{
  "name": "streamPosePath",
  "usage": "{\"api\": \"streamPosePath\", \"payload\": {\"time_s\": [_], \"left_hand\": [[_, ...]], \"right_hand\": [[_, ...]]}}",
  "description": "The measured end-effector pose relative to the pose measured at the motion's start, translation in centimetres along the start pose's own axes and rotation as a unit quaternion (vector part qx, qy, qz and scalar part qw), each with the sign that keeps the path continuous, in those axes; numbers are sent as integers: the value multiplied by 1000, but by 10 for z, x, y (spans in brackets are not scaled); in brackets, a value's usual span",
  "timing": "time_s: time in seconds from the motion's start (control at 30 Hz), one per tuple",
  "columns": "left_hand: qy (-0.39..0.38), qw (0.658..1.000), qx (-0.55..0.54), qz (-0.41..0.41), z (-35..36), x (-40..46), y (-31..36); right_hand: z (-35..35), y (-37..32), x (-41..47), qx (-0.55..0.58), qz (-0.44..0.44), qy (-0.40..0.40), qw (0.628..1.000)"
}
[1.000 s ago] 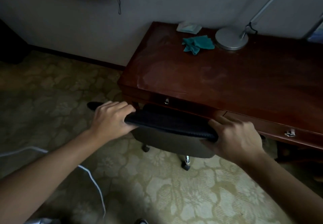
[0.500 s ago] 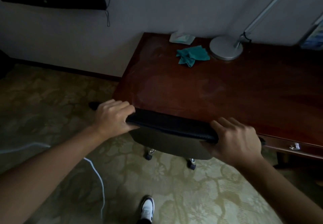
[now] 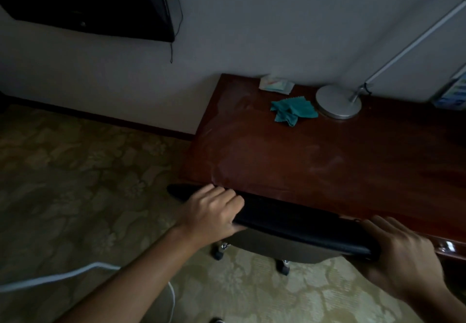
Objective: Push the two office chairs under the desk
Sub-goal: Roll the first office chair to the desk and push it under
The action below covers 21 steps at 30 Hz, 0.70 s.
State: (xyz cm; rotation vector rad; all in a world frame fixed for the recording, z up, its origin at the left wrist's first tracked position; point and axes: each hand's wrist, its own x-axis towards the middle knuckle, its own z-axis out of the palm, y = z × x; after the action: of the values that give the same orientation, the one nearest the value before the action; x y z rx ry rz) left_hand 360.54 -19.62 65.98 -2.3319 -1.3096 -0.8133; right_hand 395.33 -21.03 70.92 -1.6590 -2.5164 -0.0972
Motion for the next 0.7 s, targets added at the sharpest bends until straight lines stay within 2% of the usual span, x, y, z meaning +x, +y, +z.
{"api": "streamPosePath", "payload": {"time_s": [0.13,0.27,0.43,0.53,0.6,0.7], "left_hand": [[37,999,-4,28,7,3,-4],[27,999,2,16,2,2,3],[-37,999,4,-28,-15,1,20],[-99,993,9,-57,-28,4,27],[-157,983,12,-96,-36,9,37],[-209,963,9,-171,-44,14,66]], "right_hand": [[-2,5,7,-9,-14,0,1000],[-1,6,2,-27,-7,-11,1000],[-1,0,-17,-25,26,-14,999],[0,-15,-26,-40,89,-1,995],[-1,-29,-36,-30,159,-3,987],[1,-53,-61,-6,180,7,984]]}}
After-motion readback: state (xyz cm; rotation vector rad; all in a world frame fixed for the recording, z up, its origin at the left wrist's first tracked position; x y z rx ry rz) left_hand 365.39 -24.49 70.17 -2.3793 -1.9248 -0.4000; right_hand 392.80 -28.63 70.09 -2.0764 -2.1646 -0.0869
